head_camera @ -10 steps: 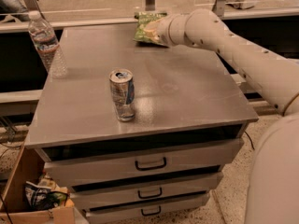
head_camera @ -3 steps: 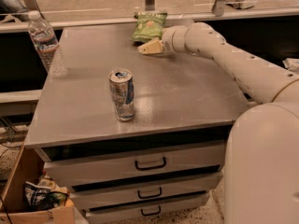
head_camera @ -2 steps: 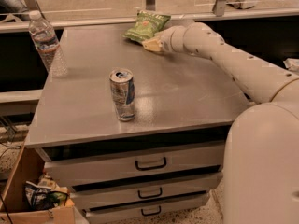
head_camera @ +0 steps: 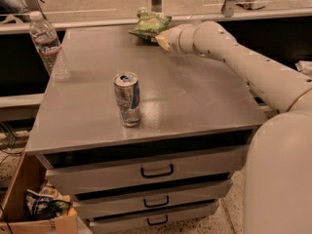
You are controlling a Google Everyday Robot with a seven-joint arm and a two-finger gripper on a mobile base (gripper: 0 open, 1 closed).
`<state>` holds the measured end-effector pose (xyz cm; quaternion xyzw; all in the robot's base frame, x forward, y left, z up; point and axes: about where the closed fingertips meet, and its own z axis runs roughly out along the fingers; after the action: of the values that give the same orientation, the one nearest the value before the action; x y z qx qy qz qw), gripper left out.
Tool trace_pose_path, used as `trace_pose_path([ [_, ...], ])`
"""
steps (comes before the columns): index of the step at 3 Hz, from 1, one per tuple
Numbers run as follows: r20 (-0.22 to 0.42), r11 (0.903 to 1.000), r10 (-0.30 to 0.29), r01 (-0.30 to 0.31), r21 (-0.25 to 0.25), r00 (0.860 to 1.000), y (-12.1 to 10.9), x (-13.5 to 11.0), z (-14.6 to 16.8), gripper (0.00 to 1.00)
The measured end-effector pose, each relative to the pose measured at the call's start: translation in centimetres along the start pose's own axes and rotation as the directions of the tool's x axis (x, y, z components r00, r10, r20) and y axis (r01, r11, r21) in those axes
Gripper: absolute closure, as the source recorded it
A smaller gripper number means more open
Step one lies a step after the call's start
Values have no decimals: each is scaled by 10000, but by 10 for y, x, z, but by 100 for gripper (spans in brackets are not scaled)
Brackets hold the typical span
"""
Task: Move green jalapeno chip bag near redbull can
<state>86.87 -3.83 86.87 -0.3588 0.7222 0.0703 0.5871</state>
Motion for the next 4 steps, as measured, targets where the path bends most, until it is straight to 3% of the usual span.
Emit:
trace_pose_path([
  [1, 783, 9923, -1162, 1192, -338, 9901, 14, -45, -27, 100],
  [2, 900, 9733, -2144, 2204, -635, 9726, 18, -70, -68, 100],
  [4, 1026, 9696, -2254, 2334, -730, 9688, 13, -73, -65, 100],
])
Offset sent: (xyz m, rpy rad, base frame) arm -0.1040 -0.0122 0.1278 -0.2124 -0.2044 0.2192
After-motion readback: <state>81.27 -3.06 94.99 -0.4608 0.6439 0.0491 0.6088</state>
